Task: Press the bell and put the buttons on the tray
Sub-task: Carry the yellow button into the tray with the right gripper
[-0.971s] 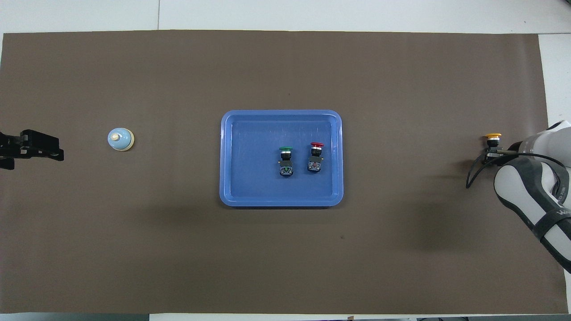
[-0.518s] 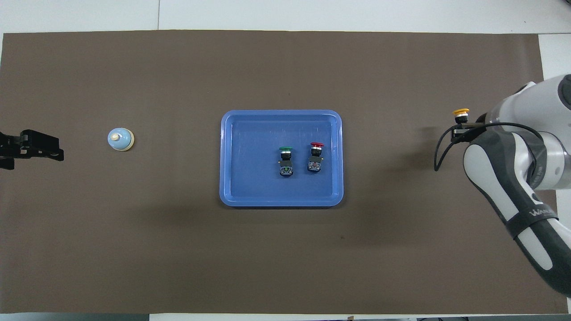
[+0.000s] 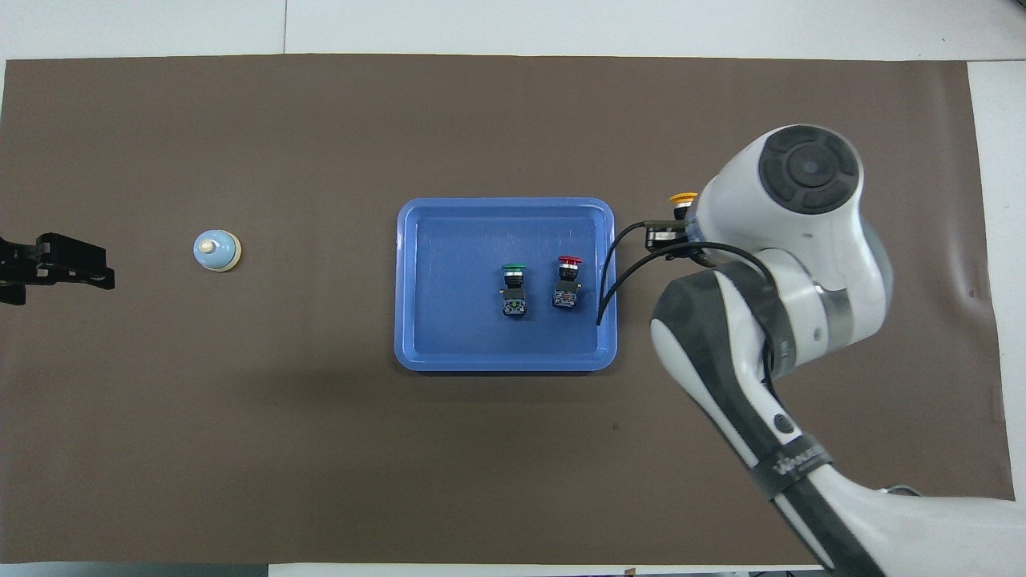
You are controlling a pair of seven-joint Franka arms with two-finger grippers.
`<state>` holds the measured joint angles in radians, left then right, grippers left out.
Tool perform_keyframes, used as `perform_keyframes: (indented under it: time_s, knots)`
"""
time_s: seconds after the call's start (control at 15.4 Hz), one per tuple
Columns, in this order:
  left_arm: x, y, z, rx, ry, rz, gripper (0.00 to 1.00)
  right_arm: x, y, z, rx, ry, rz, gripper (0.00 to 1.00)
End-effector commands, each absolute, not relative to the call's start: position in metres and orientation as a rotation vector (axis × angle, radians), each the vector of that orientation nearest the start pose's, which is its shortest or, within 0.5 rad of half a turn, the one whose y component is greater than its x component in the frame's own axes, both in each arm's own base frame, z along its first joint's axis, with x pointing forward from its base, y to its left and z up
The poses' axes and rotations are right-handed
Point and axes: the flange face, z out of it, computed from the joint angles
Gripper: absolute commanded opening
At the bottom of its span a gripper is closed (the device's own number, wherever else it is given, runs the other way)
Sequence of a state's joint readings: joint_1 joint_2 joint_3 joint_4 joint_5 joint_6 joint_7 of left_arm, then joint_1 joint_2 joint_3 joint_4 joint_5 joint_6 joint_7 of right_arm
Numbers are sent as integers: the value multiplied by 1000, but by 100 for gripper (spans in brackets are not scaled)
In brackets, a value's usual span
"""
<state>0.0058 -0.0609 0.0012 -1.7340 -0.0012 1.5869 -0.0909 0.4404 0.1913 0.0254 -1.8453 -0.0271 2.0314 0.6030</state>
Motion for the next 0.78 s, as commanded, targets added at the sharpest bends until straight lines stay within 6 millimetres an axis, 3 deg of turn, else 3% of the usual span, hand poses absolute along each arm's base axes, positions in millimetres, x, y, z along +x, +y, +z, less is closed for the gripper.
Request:
perform_keyframes:
  time_s: [0.0,0.19,0.32,0.52,0.71]
  knots:
    - [531,5,586,-3145,-160,146,100,528,319,428,-3103,200,25,0]
    - [531,5,586,-3145,-160,146,100,524,390,410,-3074,235,47,0]
    - [531,5,586,-3145,-160,146,100,520,439,384,-3074,266,41,0]
    - [531,5,586,-3145,-160,146,100,528,456,357,-3023,272,-36,0]
    - [531,5,587,-3145,-160,143,100,532,459,332,-3016,272,-56,0]
